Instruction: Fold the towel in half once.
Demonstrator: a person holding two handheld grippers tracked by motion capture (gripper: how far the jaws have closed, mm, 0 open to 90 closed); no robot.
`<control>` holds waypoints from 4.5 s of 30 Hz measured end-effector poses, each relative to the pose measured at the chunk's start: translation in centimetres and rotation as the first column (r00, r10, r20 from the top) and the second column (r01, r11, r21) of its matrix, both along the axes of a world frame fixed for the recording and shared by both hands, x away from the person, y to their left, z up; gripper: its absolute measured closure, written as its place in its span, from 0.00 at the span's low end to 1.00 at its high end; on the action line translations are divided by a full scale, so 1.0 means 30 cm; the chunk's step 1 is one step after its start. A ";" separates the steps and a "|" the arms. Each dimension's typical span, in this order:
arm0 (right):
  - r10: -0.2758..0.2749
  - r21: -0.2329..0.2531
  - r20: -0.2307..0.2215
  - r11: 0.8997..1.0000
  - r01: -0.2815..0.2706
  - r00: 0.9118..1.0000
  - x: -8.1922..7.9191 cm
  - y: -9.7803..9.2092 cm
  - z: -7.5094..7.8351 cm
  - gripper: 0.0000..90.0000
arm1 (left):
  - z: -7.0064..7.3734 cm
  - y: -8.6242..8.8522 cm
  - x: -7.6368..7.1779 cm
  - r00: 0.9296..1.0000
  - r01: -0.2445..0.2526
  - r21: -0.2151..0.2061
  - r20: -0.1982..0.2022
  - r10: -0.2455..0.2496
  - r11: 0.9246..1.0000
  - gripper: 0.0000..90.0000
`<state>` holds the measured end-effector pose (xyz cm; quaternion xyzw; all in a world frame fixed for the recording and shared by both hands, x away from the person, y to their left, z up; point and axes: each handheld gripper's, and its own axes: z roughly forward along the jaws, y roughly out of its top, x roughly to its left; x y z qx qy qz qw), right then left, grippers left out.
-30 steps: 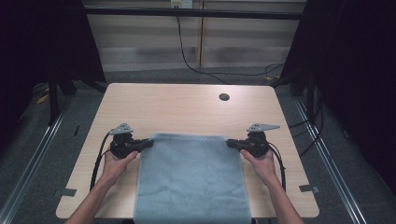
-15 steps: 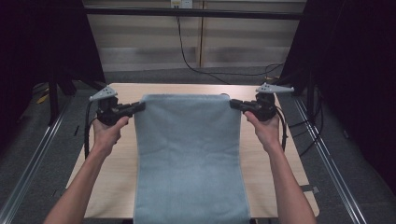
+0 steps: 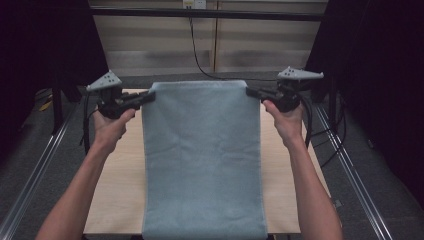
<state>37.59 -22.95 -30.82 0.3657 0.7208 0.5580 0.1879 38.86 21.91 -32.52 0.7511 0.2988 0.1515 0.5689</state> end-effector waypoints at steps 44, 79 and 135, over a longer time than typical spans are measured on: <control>-0.011 -0.223 -0.385 0.971 -0.081 0.923 -0.377 0.031 -0.629 0.97 | -0.586 0.010 -0.222 0.946 0.085 0.271 -0.325 0.008 0.959 0.93; -0.218 -0.236 -0.341 0.962 0.141 0.914 0.209 0.088 -0.658 0.97 | -0.607 -0.025 0.248 0.922 -0.133 0.259 -0.321 0.215 0.957 0.94; 0.097 -0.091 -0.274 0.988 -0.127 0.957 -0.682 -0.003 -0.483 0.95 | -0.480 0.103 -0.560 0.958 0.173 0.082 -0.244 -0.149 0.981 0.89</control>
